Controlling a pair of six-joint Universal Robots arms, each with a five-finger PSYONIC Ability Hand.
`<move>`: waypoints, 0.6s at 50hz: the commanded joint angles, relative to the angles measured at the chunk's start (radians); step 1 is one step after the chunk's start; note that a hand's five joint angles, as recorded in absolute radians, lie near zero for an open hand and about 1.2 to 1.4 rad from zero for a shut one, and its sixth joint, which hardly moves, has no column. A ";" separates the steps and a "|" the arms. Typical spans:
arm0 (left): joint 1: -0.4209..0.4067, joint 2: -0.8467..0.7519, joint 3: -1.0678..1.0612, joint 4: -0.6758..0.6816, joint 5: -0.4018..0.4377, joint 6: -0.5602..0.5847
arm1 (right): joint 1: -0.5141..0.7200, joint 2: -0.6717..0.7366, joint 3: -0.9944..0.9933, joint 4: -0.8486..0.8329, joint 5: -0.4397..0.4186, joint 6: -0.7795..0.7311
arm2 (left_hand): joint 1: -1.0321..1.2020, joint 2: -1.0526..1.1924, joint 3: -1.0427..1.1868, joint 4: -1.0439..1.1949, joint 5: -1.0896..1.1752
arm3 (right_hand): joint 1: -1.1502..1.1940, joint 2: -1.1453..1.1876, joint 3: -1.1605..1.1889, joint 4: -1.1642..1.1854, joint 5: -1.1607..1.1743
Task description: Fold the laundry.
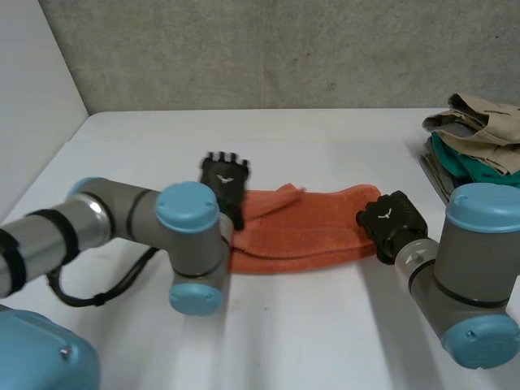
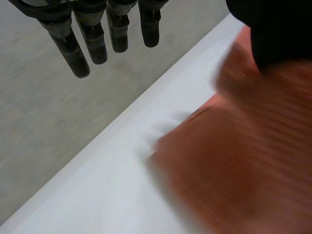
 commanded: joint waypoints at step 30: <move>0.103 0.556 -0.537 0.030 0.104 0.047 | 0.364 0.240 -0.308 -0.020 -0.336 -0.378 | -0.028 -0.036 -0.046 -0.034 -0.050 | -0.009 -0.306 -0.356 -0.366 -0.347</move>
